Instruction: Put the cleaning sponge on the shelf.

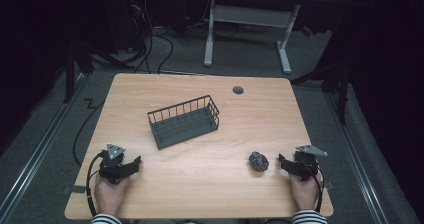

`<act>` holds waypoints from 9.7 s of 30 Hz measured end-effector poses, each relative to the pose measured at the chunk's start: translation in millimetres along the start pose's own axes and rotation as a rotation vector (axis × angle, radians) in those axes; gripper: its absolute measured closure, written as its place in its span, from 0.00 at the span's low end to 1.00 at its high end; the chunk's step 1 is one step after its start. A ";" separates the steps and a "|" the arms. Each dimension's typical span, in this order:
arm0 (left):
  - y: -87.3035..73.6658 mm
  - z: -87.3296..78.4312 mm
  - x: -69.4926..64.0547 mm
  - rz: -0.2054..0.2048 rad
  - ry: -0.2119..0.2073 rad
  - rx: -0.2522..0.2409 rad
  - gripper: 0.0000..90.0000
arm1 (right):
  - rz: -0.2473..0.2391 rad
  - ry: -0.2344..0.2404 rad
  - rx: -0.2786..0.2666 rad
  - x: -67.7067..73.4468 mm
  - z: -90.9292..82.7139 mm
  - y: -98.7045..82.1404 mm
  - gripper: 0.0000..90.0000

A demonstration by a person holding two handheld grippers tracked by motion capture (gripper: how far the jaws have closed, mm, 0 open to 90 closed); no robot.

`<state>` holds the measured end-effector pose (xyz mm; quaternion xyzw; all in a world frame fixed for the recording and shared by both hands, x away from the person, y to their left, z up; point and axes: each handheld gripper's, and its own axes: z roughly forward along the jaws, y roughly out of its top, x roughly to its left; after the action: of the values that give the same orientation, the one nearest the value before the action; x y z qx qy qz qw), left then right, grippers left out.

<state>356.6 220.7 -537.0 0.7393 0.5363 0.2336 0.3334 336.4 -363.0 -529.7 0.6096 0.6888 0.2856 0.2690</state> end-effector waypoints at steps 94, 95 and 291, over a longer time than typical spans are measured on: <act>128.4 -25.1 -10.0 0.001 -0.207 -0.080 0.28 | -0.019 0.024 -0.005 1.6 0.1 -0.2 0.35; 131.0 -22.2 -10.5 0.002 -0.205 -0.081 0.28 | -0.020 0.024 -0.004 1.5 0.1 -0.2 0.35; -2.4 -2.2 12.1 -0.059 0.062 0.006 0.28 | -0.159 0.233 -0.098 28.2 -78.1 -12.9 0.35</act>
<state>357.3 233.1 -537.5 0.7166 0.5688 0.2450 0.3209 268.3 -341.2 -485.6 0.5018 0.7468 0.3656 0.2384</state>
